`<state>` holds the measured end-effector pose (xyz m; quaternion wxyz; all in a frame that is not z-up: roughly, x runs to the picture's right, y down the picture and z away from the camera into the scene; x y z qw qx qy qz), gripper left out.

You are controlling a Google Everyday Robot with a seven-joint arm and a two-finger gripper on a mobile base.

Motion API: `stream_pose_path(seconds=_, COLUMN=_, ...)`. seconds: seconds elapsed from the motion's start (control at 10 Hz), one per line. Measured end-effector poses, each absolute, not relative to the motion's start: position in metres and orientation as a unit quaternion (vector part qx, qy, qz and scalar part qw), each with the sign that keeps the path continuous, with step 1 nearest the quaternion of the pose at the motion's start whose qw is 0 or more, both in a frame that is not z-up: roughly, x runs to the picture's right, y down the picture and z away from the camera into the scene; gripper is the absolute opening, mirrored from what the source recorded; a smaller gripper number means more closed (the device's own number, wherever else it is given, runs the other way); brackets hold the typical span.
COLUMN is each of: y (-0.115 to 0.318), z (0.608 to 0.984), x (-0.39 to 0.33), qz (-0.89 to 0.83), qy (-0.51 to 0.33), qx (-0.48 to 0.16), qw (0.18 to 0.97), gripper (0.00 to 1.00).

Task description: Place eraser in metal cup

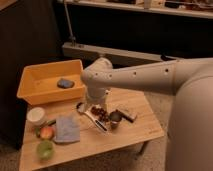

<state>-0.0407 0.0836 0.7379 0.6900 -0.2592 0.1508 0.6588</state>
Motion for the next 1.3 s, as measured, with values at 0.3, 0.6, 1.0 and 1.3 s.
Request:
stream_pose_path(seconds=0.3, y=0.054, z=0.761, x=0.007, qz=0.666, qy=0.120, qx=-0.229, qw=0.700, gripper=0.65)
stream_pose_path(seconds=0.6, y=0.054, z=0.761, x=0.004, qz=0.663, qy=0.118, qx=-0.232, qw=0.702, gripper=0.65)
stream_pose_path(seconds=1.0, y=0.053, z=0.788, x=0.044, qz=0.607, qy=0.086, qx=-0.234, qw=0.755, gripper=0.65)
stream_pose_path(seconds=1.3, y=0.038, z=0.809, x=0.097, qz=0.563, qy=0.045, qx=-0.237, qw=0.790, gripper=0.65)
